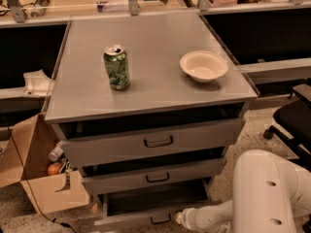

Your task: Close bottom drawer

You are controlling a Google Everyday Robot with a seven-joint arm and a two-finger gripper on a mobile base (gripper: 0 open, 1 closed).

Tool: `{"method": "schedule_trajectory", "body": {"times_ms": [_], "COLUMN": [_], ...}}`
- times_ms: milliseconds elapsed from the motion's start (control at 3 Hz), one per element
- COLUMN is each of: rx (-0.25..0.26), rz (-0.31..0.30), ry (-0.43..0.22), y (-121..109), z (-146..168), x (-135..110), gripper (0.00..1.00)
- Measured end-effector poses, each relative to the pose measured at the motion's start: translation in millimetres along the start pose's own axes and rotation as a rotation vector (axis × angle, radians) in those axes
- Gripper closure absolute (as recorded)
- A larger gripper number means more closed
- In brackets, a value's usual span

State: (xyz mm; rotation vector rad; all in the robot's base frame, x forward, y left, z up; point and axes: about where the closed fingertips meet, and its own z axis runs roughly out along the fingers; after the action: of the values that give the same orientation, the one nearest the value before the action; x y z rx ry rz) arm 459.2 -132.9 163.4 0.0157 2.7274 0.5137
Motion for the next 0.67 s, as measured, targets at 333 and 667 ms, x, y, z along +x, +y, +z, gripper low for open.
{"method": "schedule_trajectory", "body": {"times_ms": [333,667], "rx": [-0.012,-0.012], "rz": [0.016,0.028], "ry": [-0.037,-0.054], "y": [4.9,4.1], "z": [-0.9,1.6], "x": [-10.8,-16.3], "gripper": [1.0,1.0]}}
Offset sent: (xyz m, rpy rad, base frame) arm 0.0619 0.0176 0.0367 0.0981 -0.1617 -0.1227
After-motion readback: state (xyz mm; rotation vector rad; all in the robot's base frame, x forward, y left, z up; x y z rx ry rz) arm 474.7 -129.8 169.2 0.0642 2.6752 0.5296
